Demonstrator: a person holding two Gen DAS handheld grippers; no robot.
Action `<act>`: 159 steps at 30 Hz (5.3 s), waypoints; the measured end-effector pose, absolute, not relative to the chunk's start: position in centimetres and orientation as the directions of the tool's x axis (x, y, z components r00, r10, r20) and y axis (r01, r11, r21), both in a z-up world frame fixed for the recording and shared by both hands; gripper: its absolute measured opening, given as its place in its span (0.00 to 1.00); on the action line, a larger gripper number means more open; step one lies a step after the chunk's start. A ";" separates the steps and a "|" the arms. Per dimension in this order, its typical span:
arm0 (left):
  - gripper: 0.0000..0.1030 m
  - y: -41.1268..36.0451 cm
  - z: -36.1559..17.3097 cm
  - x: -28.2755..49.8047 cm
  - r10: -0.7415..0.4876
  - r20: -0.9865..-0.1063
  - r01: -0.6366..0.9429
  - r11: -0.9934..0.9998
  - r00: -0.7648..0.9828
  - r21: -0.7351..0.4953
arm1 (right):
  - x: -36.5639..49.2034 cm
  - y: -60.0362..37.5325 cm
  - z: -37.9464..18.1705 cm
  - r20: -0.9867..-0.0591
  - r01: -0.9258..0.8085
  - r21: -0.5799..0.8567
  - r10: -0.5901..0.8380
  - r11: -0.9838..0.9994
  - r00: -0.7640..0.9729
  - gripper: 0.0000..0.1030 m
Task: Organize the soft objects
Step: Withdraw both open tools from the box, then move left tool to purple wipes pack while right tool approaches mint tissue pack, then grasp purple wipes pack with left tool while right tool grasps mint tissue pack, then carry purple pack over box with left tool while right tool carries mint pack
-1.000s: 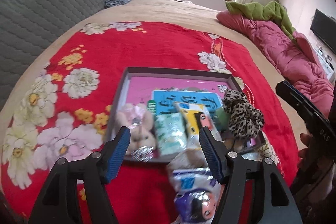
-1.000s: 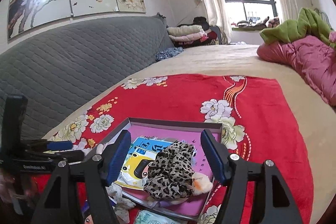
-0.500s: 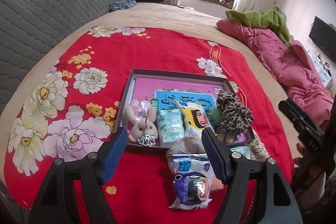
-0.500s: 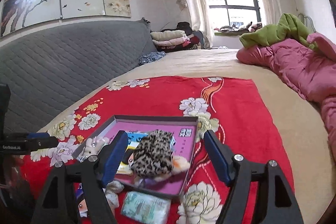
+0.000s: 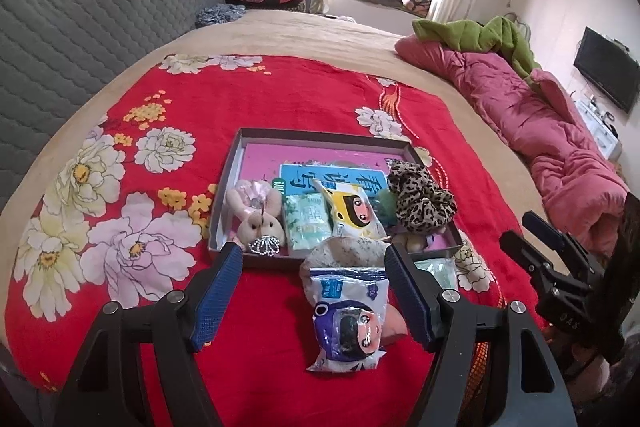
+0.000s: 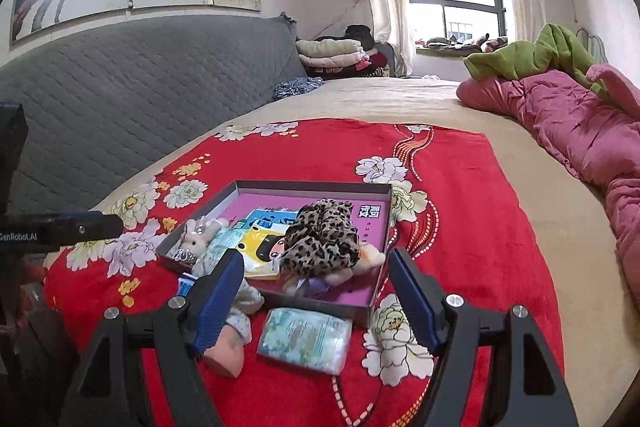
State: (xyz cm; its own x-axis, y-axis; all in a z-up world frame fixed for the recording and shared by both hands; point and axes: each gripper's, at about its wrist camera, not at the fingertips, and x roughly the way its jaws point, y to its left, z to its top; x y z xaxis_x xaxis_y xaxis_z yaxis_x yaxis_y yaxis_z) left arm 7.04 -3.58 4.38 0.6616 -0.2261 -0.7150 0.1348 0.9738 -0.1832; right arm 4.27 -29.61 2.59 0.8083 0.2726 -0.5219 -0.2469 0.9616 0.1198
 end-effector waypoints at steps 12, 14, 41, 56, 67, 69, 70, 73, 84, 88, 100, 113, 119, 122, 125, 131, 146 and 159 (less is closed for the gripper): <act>0.73 -2.9 4.1 5.2 -0.226 -0.719 0.127 0.974 0.657 -0.190 | 2.3 -29.3 2.1 -0.564 -0.243 0.127 0.271 0.962 0.780 0.72; 0.73 -2.8 3.8 4.6 -0.229 -0.722 0.124 0.973 0.653 -0.196 | 2.1 -29.2 2.0 -0.567 -0.244 0.123 0.270 0.962 0.778 0.72; 0.73 -5.9 -3.8 4.7 -0.284 -0.814 0.188 0.958 0.506 -0.218 | 4.3 -26.6 -2.7 -0.697 -0.274 0.088 0.256 0.958 0.670 0.72; 0.73 -7.1 -6.3 5.7 -0.286 -0.843 0.183 0.957 0.457 -0.225 | 6.1 -24.9 -4.5 -0.737 -0.306 0.060 0.249 0.950 0.629 0.72; 0.73 -5.7 -8.0 7.2 -0.265 -0.857 0.127 0.964 0.442 -0.233 | 7.5 -23.3 -5.9 -0.763 -0.313 -0.030 0.181 0.949 0.621 0.72; 0.73 -5.5 -8.2 7.4 -0.261 -0.858 0.121 0.965 0.442 -0.231 | 7.8 -23.5 -6.4 -0.774 -0.298 -0.025 0.170 0.954 0.610 0.72; 0.73 -5.6 -8.4 7.5 -0.259 -0.859 0.121 0.966 0.441 -0.229 | 8.0 -23.5 -6.7 -0.779 -0.293 -0.024 0.166 0.956 0.605 0.72; 0.73 -6.1 -8.6 7.7 -0.248 -0.864 0.128 0.969 0.439 -0.213 | 8.3 -23.4 -7.1 -0.780 -0.287 -0.042 0.148 0.957 0.607 0.72; 0.67 -7.1 -9.2 8.4 -0.226 -0.861 0.142 0.973 0.457 -0.180 | 9.4 -24.1 -7.7 -0.780 -0.238 -0.080 0.088 0.968 0.620 0.61; 0.58 -6.8 -9.2 8.7 -0.227 -0.858 0.137 0.973 0.461 -0.184 | 9.5 -25.1 -7.3 -0.782 -0.223 -0.033 0.114 0.974 0.612 0.51; 0.49 -5.6 -8.1 7.5 -0.282 -0.837 0.143 0.959 0.468 -0.243 | 7.6 -26.4 -4.5 -0.741 -0.241 0.124 0.251 0.963 0.623 0.42; 0.49 -3.8 -2.9 6.2 -0.270 -0.775 0.115 0.961 0.572 -0.250 | 6.1 -25.9 0.9 -0.555 -0.363 0.216 0.420 0.906 0.718 0.41; 0.49 -3.0 -0.9 7.5 -0.259 -0.747 0.099 0.963 0.612 -0.252 | 5.7 -24.7 2.6 -0.494 -0.425 0.168 0.449 0.890 0.744 0.41; 0.49 -2.5 0.1 8.1 -0.258 -0.732 0.090 0.961 0.631 -0.262 | 5.8 -24.1 3.1 -0.480 -0.447 0.128 0.449 0.886 0.753 0.40; 0.49 -2.0 0.8 8.8 -0.253 -0.718 0.081 0.961 0.648 -0.266 | 6.1 -23.8 4.0 -0.454 -0.457 0.091 0.446 0.885 0.771 0.40; 0.49 -1.6 1.6 10.5 -0.242 -0.703 0.068 0.962 0.669 -0.266 | 7.8 -23.6 4.7 -0.420 -0.468 0.081 0.456 0.880 0.784 0.40; 0.49 -2.7 0.0 14.9 -0.233 -0.722 0.070 0.966 0.651 -0.249 | 11.8 -22.3 3.9 -0.420 -0.482 0.039 0.452 0.875 0.787 0.40; 0.49 -3.8 -3.2 18.1 -0.254 -0.773 0.083 0.964 0.581 -0.254 | 14.4 -21.7 2.1 -0.474 -0.476 0.007 0.422 0.879 0.773 0.40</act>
